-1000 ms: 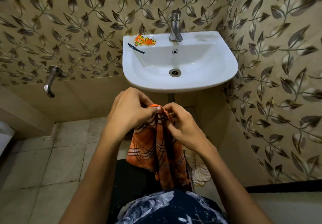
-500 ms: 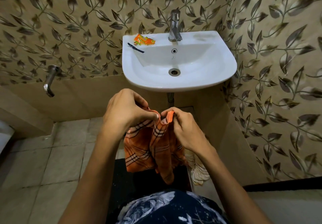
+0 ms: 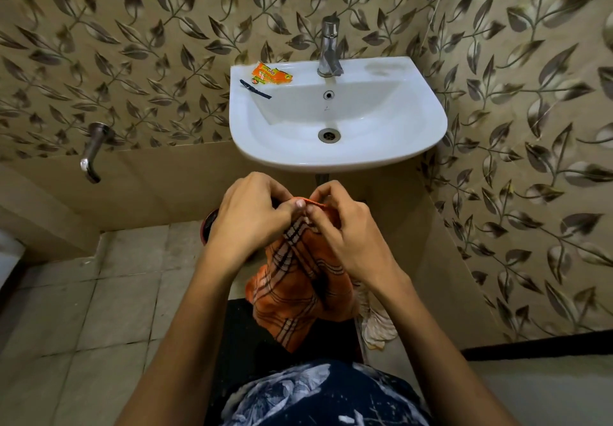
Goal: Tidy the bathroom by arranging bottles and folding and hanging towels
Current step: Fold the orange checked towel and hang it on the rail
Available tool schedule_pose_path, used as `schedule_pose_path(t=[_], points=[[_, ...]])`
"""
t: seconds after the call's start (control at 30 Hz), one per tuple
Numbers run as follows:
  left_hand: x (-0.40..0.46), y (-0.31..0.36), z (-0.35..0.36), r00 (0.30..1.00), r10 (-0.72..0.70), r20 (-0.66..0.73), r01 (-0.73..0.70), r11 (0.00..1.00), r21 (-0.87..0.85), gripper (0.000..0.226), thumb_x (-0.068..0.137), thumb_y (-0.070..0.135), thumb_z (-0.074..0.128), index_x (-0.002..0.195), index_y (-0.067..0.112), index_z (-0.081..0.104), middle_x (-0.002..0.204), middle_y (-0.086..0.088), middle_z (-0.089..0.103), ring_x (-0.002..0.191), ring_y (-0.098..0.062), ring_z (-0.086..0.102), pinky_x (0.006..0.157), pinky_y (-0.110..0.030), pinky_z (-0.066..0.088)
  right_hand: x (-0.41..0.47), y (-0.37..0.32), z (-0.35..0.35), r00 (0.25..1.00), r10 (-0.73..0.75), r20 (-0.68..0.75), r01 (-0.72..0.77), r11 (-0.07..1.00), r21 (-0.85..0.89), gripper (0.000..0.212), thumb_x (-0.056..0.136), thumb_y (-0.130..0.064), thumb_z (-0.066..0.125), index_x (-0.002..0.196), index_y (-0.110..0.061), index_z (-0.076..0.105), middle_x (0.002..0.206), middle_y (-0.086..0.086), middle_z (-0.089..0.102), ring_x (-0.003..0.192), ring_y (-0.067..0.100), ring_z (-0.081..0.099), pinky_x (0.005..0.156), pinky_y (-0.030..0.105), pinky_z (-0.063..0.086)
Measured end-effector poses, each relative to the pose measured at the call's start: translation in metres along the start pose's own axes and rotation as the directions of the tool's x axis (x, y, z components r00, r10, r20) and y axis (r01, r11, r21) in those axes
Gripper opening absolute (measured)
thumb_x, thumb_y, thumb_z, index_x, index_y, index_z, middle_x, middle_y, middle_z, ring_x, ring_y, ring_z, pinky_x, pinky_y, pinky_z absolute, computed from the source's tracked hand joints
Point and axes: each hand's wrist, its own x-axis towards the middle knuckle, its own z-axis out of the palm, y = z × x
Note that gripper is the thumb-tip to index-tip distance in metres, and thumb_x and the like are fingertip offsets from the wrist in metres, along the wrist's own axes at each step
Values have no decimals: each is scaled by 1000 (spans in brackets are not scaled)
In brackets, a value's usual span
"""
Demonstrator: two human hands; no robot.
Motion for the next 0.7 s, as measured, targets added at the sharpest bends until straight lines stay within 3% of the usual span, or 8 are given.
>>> schedule_pose_path(t=[0.13, 0.23, 0.33, 0.43, 0.57, 0.7], points=[[-3, 5, -6, 991, 13, -134, -17, 1000, -25, 16, 83, 33, 64, 80, 24, 76, 67, 12, 67, 71, -1, 60, 57, -21, 44, -2, 11, 0, 999, -33, -4, 32, 994, -106, 7, 88, -17, 55, 91, -22, 51, 93, -9, 53, 80, 9, 54, 70, 33, 48], [-6, 7, -11, 987, 35, -156, -41, 998, -39, 14, 83, 33, 64, 80, 25, 75, 61, 19, 61, 64, 2, 57, 50, -16, 37, -3, 17, 2, 1000, 9, -28, -13, 987, -158, 6, 90, -22, 54, 91, -16, 56, 95, -7, 50, 81, 7, 51, 72, 30, 46], [-7, 7, -13, 986, 20, -163, -28, 999, -46, 14, 83, 33, 65, 78, 24, 75, 63, 17, 63, 65, 2, 58, 50, -17, 38, -2, 18, 0, 999, 40, -9, -40, 990, -136, 14, 94, -26, 50, 86, -14, 52, 81, -2, 53, 72, 12, 51, 66, 34, 44], [-4, 3, -15, 989, -62, -137, 50, 995, -88, 14, 76, 37, 72, 76, 23, 75, 68, 11, 67, 71, -2, 61, 56, -21, 46, -2, 16, -2, 997, 73, 19, -72, 997, -35, 23, 100, -31, 39, 85, -14, 44, 61, -5, 47, 52, 7, 43, 52, 25, 32], [-2, -1, -14, 984, -150, -97, 137, 982, -130, 36, 54, 45, 84, 77, 19, 73, 75, 9, 67, 76, -2, 60, 66, -27, 53, -1, 7, -2, 999, 26, 30, -27, 998, 55, 23, 102, -33, 33, 87, -18, 41, 55, -7, 42, 49, 6, 43, 51, 21, 30], [-2, 4, -10, 994, -112, -8, 111, 990, -85, 58, 42, 53, 84, 88, 20, 71, 78, 12, 65, 76, 4, 57, 64, -23, 51, 2, -3, -2, 996, -51, 77, 47, 997, 62, 21, 101, -39, 35, 87, -24, 43, 65, -1, 52, 56, 9, 47, 55, 39, 41]])
